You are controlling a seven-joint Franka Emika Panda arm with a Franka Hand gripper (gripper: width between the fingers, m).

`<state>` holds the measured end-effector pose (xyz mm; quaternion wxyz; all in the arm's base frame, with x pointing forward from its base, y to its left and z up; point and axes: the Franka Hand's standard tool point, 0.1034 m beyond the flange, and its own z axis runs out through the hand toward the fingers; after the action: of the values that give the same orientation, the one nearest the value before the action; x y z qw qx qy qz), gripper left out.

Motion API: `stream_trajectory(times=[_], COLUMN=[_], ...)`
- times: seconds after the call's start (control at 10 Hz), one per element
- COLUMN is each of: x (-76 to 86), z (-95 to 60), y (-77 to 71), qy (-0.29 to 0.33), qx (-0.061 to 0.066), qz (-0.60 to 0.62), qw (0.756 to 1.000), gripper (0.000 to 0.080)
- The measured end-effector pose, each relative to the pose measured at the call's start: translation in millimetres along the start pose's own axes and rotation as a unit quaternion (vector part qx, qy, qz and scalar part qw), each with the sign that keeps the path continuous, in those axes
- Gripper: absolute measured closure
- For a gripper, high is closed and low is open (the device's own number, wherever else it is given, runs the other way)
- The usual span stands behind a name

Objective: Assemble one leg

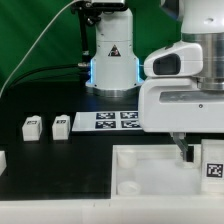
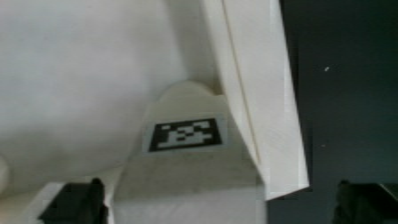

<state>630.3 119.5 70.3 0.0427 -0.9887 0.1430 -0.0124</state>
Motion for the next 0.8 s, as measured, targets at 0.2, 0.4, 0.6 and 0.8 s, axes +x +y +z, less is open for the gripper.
stream_trajectory(times=[0.2, 0.4, 0.6, 0.8], x=[-0.1, -0.4, 0.7, 2.8], z=[0.3, 1.2, 1.6, 1.1], y=[0.1, 1.5, 2.8, 5.0], qy=[0.0, -0.001, -0.001, -0.007], qx=[0.0, 0.0, -0.002, -0.002], qz=[0.018, 0.11, 0.225, 0.402], qw=[1.0, 0.994, 0.974, 0.916], gripper=[0.0375, 0.0501, 0.0501, 0.0501])
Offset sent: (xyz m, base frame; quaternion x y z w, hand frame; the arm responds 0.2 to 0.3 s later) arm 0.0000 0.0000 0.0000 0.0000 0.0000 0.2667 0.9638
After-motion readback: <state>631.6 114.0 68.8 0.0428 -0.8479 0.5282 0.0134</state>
